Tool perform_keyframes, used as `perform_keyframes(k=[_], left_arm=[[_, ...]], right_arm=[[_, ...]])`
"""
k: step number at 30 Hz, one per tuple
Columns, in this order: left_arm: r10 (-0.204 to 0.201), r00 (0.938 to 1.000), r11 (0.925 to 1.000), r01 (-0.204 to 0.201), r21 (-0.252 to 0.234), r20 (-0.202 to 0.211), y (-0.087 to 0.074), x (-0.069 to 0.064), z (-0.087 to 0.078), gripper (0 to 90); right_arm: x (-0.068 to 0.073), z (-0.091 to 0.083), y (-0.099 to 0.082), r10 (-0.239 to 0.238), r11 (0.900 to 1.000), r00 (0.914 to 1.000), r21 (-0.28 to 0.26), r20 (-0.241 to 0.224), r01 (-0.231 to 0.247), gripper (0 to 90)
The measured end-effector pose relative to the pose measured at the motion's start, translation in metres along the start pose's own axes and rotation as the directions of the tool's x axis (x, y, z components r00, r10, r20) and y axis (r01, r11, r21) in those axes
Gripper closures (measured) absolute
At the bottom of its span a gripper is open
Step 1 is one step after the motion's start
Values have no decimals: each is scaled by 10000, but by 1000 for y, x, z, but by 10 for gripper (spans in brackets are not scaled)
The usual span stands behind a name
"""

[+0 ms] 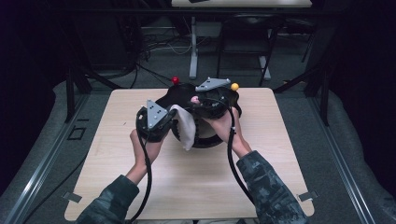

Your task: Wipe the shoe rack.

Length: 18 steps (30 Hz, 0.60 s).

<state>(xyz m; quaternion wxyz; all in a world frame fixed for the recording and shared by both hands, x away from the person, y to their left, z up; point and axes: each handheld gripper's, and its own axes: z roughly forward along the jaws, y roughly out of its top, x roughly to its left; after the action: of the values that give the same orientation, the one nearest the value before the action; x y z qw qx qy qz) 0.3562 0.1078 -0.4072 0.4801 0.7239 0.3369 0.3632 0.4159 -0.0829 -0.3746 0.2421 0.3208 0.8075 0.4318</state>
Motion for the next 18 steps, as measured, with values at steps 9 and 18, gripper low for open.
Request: perform_keyframes(k=[9, 18], left_arm=[[-172, 9997, 9999, 172, -10, 190, -5, -5, 1, 828], [-415, 9991, 9991, 415, 74, -113, -18, 8, -12, 828]], right_arm=[[0, 0, 0, -28, 10000, 9999, -16, -121, 27, 603], [1, 0, 1, -69, 10000, 9999, 62, 83, 68, 603]])
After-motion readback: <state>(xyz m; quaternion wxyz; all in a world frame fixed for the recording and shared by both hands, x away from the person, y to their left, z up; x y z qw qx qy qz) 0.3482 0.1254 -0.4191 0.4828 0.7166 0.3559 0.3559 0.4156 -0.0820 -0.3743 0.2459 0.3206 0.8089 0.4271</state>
